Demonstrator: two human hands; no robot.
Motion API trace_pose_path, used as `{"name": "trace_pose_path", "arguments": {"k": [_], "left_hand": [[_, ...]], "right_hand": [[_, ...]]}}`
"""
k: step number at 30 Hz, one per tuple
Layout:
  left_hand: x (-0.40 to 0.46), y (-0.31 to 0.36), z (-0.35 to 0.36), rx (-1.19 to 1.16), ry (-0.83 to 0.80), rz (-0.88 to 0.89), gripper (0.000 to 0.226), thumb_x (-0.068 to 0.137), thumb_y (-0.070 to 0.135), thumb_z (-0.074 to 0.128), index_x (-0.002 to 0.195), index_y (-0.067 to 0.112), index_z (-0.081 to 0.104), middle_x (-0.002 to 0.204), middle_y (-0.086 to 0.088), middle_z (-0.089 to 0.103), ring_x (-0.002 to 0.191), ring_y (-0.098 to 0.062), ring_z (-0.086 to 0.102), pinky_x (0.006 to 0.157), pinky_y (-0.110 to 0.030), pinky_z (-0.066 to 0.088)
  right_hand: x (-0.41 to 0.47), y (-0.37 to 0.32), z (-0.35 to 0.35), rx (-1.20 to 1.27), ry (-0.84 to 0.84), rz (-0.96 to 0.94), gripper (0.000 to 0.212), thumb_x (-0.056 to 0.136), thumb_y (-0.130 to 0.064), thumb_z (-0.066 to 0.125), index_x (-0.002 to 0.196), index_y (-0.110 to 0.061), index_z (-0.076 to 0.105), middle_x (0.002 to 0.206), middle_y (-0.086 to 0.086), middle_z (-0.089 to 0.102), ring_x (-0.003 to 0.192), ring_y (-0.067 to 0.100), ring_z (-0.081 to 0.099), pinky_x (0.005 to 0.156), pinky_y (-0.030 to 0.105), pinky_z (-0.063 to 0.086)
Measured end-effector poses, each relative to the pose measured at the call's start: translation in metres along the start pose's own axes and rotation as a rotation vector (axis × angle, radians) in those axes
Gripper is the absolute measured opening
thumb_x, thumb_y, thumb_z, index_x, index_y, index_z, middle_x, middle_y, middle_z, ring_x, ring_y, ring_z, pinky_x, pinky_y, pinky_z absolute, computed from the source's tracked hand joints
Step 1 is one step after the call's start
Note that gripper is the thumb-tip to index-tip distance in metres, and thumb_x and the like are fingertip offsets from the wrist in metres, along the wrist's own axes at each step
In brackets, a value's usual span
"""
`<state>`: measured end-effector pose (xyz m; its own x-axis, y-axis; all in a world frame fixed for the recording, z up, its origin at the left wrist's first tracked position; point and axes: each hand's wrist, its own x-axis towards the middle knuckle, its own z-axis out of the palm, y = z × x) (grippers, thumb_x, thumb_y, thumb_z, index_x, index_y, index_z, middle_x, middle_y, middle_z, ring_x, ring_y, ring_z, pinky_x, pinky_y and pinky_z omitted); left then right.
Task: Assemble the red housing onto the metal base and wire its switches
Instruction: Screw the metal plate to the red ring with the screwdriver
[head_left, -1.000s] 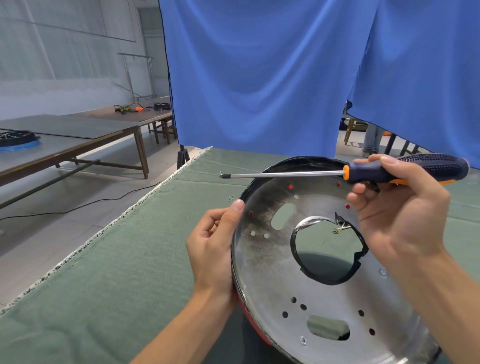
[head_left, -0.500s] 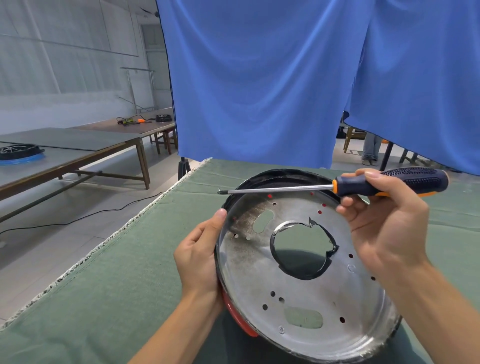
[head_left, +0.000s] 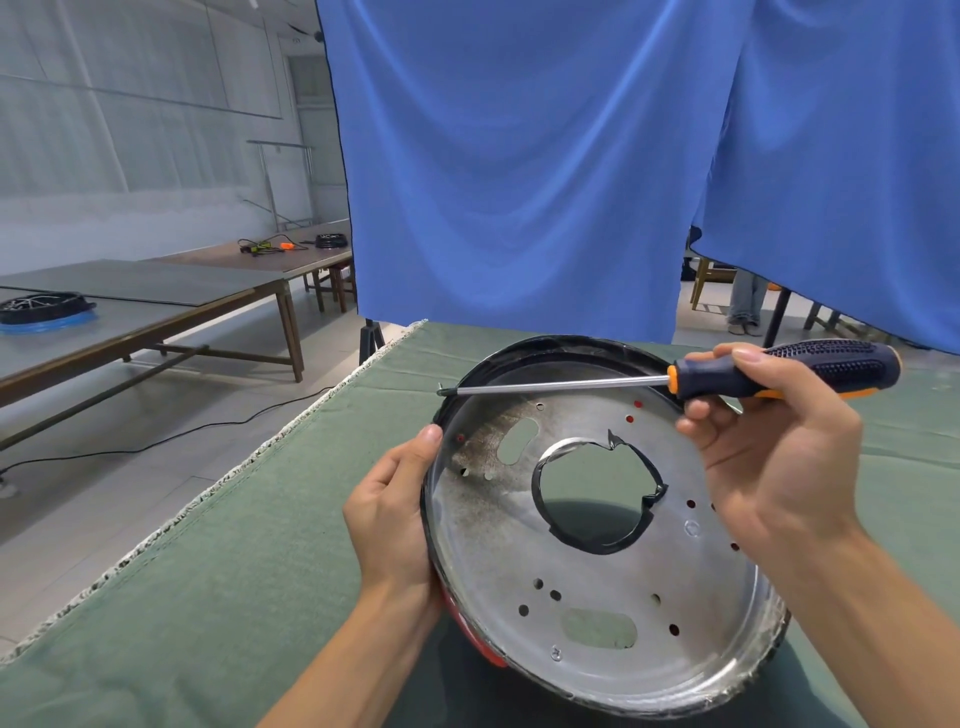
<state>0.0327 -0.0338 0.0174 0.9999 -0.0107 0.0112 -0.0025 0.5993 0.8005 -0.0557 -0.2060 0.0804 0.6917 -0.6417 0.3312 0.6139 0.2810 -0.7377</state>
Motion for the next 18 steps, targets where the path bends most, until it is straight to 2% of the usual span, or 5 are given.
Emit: {"name": "trace_pose_path", "arguments": {"k": [3, 9, 14, 18], "left_hand": [[0.001, -0.001, -0.001, -0.005, 0.0, -0.003, 0.015, 0.08, 0.016, 0.068, 0.075, 0.003, 0.072, 0.074, -0.014, 0.066, 0.07, -0.025, 0.059, 0.068, -0.035, 0.051], [0.004, -0.002, -0.002, -0.011, 0.011, 0.0, 0.014, 0.078, 0.017, 0.071, 0.078, 0.003, 0.073, 0.076, -0.013, 0.07, 0.067, -0.021, 0.064, 0.063, -0.029, 0.056], [0.01, -0.001, -0.004, -0.018, 0.099, 0.029, 0.012, 0.081, 0.016, 0.071, 0.074, 0.006, 0.072, 0.066, -0.006, 0.07, 0.063, -0.019, 0.064, 0.064, -0.031, 0.057], [0.011, -0.001, -0.004, -0.001, 0.164, 0.077, 0.01, 0.082, 0.015, 0.071, 0.075, 0.007, 0.072, 0.069, -0.005, 0.071, 0.069, -0.021, 0.065, 0.077, -0.04, 0.056]], "right_hand": [[0.0, 0.001, -0.001, -0.002, 0.005, 0.004, 0.014, 0.087, -0.013, 0.046, 0.079, -0.01, 0.058, 0.068, 0.003, 0.066, 0.046, 0.013, 0.052, 0.047, 0.018, 0.047], [0.0, 0.0, 0.0, 0.0, 0.017, 0.008, 0.016, 0.088, -0.012, 0.046, 0.078, -0.009, 0.058, 0.068, 0.004, 0.065, 0.046, 0.014, 0.05, 0.047, 0.018, 0.047], [0.0, 0.0, 0.001, 0.009, 0.041, 0.031, 0.017, 0.089, -0.01, 0.045, 0.078, -0.01, 0.057, 0.066, 0.003, 0.065, 0.045, 0.014, 0.05, 0.047, 0.018, 0.046], [-0.001, -0.002, 0.003, 0.016, 0.048, 0.021, 0.017, 0.089, -0.009, 0.046, 0.075, -0.01, 0.057, 0.066, 0.005, 0.064, 0.044, 0.014, 0.051, 0.046, 0.018, 0.047]]}}
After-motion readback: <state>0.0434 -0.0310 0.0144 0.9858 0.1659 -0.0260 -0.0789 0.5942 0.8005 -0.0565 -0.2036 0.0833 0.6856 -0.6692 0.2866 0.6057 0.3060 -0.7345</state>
